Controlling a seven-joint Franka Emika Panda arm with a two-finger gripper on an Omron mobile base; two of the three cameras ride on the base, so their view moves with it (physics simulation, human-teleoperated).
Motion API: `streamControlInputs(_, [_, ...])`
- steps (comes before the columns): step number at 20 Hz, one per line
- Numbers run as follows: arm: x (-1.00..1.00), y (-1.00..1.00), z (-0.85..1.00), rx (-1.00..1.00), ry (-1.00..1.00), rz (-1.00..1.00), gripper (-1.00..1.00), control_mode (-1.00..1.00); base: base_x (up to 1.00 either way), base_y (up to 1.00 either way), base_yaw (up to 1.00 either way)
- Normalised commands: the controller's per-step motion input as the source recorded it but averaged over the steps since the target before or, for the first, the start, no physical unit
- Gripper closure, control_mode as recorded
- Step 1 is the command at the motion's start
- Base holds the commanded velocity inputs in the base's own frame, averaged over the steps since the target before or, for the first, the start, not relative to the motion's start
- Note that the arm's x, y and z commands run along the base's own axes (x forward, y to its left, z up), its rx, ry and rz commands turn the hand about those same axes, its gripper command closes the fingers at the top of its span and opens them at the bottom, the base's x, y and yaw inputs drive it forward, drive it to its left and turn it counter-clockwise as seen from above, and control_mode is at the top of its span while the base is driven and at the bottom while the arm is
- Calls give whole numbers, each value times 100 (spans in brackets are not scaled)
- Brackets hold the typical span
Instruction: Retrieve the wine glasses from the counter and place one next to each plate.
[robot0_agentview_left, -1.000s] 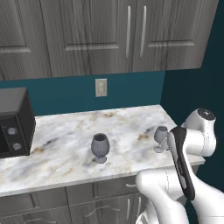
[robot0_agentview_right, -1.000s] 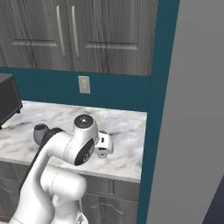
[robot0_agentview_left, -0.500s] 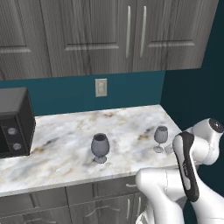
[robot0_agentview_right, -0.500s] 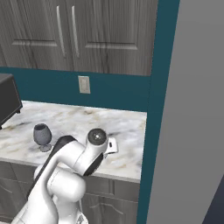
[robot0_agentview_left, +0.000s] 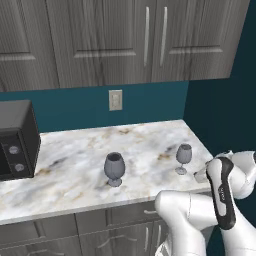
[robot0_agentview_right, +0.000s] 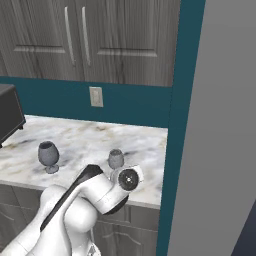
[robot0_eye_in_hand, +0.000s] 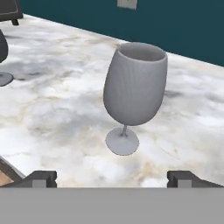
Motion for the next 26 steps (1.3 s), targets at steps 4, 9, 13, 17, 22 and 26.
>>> streamControlInputs(4, [29,0,-19,3,-1,11,-100,-100,0,0,0])
streamControlInputs(9, [40,19,-7,1,0,6,-100,-100,0,0,0])
streamControlInputs(13, [33,15,-11,3,0,4,-100,-100,0,0,0])
streamControlInputs(17, [15,15,-15,10,0,13,-100,-100,0,0,0])
streamControlInputs(22, [5,1,-13,8,0,17,-100,-100,0,0,0])
streamControlInputs(26, [1,0,-9,5,0,7,-100,-100,0,0,0])
